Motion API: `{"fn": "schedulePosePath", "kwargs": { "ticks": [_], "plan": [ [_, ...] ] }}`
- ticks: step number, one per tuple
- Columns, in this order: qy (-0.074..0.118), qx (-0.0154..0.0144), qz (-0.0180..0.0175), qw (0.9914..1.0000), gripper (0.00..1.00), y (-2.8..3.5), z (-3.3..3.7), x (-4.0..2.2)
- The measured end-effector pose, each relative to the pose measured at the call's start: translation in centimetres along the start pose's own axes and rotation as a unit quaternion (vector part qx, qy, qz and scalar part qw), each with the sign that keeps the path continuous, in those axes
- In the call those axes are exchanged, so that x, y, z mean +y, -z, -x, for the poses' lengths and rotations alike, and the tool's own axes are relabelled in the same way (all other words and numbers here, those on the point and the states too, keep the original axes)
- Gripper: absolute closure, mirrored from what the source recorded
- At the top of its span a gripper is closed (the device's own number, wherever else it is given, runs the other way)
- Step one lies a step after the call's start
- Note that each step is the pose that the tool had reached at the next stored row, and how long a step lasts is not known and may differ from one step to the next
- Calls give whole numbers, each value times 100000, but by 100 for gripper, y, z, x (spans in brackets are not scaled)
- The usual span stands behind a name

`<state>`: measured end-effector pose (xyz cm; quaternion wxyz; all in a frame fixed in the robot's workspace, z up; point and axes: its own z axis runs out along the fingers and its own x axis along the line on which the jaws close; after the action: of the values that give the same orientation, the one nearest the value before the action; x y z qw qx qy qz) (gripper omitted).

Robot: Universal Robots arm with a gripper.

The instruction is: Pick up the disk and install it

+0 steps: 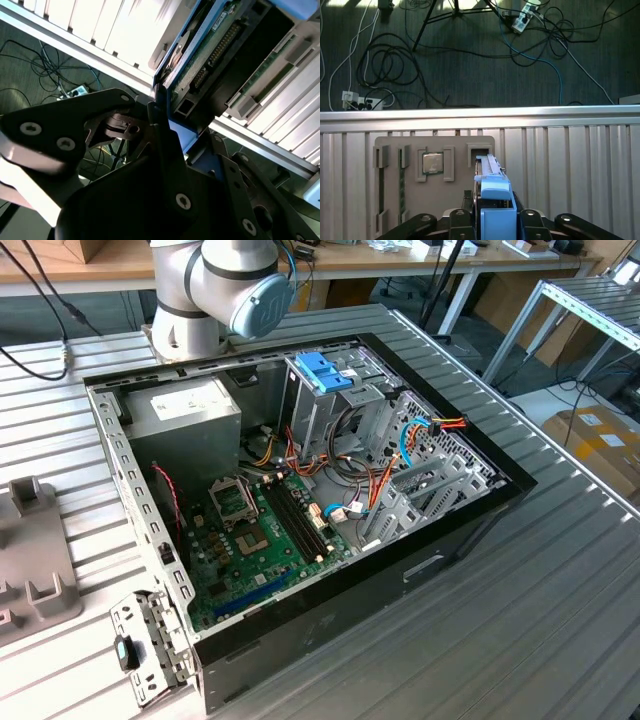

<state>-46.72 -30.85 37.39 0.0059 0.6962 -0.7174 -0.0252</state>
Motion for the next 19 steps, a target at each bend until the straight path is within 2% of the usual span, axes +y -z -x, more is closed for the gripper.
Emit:
{"fn": "schedulePosePath", "kwargs": {
  "ticks": [19],
  "plan": [
    [0, -1, -4, 100000, 63, 120, 3, 6]
  ]
}}
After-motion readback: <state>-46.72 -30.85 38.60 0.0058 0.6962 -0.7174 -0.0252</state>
